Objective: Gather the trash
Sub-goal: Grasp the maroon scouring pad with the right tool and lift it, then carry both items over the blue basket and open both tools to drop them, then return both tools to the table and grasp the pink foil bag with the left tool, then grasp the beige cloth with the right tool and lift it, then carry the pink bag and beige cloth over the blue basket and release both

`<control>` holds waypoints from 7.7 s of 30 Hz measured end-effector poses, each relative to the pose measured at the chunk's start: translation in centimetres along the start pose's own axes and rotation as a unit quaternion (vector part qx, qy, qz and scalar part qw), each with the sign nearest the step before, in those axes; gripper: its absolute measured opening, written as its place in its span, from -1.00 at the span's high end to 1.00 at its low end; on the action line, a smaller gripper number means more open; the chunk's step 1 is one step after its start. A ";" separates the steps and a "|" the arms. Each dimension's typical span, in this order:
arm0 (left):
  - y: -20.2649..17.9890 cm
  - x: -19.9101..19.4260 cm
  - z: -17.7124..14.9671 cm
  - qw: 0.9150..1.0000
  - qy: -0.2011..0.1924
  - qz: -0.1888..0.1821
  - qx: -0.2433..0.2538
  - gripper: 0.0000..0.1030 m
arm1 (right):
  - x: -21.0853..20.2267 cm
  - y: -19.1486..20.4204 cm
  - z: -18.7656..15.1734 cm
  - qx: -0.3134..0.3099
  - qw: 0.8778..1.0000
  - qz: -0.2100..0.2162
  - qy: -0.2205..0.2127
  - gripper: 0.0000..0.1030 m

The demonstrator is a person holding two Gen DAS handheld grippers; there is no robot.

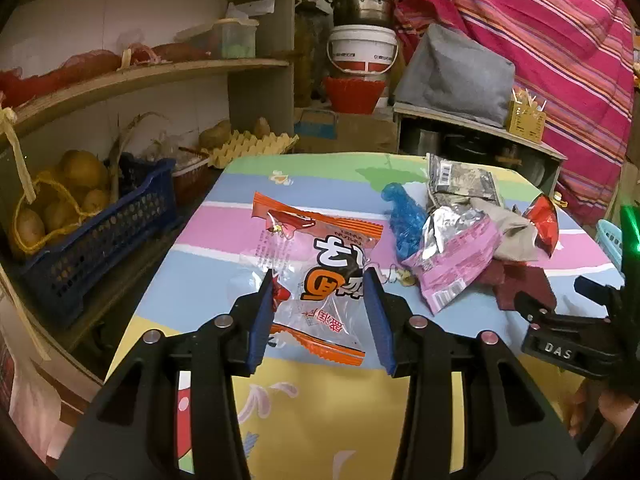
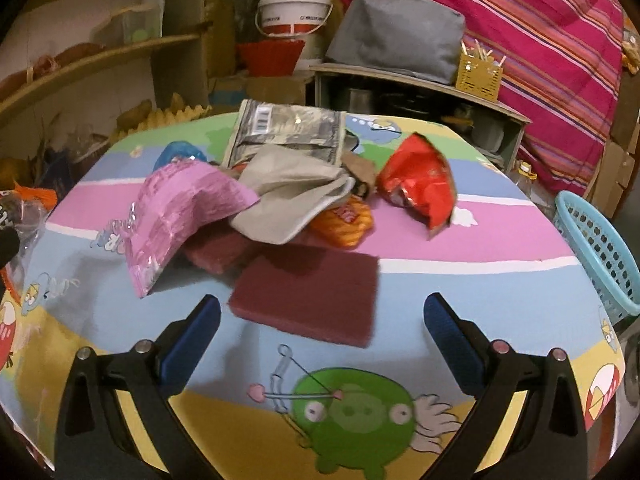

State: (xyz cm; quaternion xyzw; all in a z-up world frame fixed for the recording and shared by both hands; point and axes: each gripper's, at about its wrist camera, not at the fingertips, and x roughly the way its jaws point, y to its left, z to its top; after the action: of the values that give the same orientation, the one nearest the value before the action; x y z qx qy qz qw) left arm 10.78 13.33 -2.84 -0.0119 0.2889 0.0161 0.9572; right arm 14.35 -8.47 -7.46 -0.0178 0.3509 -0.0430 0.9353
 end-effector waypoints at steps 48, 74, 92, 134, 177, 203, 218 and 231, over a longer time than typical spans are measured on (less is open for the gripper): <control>-3.7 -1.2 0.5 1.000 0.009 0.021 -0.007 0.17 | -2.1 -10.6 2.6 -0.014 0.997 0.078 0.023 -0.67; -20.7 -1.9 5.7 0.998 -0.026 -0.051 0.031 0.17 | -5.9 -30.3 6.5 0.011 0.998 0.031 -0.057 -0.67; -40.9 1.9 6.9 0.968 0.004 -0.219 0.118 0.17 | -2.8 -45.3 4.3 0.085 0.994 -0.060 -0.015 -0.67; -19.6 3.0 5.6 0.997 0.033 -0.051 0.053 -0.90 | 0.6 -42.8 3.6 0.179 0.981 -0.067 0.019 -0.88; -5.3 6.4 2.9 0.993 0.082 -0.083 -0.029 0.44 | 1.1 -10.2 5.6 -0.027 0.997 0.069 0.021 -0.88; -2.1 3.1 3.8 0.998 0.053 -0.021 -0.018 0.53 | 3.4 -4.8 5.0 -0.079 0.989 0.119 0.041 0.34; -5.7 1.3 4.8 0.999 0.034 -0.025 -0.016 0.53 | -1.8 -11.1 7.3 -0.056 0.991 0.121 -0.018 0.34; -12.7 0.4 6.8 0.999 0.011 -0.047 -0.003 0.52 | -4.2 -20.5 8.4 -0.016 0.995 0.086 -0.052 0.34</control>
State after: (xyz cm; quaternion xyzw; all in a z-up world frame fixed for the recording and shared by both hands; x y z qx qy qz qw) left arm 15.39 0.87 2.79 -0.0289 0.2987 -0.0286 0.9535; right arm 15.29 -28.51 2.92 -0.0049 0.3022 0.0441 0.9522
